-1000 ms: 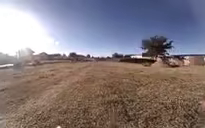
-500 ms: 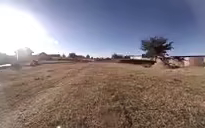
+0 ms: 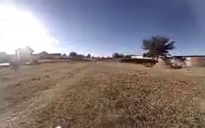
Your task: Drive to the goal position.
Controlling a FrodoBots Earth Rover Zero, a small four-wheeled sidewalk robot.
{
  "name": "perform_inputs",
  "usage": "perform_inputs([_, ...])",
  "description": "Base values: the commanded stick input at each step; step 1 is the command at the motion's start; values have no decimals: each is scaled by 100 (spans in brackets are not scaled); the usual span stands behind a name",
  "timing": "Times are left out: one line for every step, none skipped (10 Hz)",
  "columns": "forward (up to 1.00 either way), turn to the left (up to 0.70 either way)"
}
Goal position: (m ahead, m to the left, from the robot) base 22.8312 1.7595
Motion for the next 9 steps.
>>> perform_inputs([50,0])
perform_inputs([50,0])
perform_inputs([50,0])
perform_inputs([50,0])
perform_inputs([50,0])
perform_inputs([50,0])
perform_inputs([50,0])
perform_inputs([50,0])
perform_inputs([50,0])
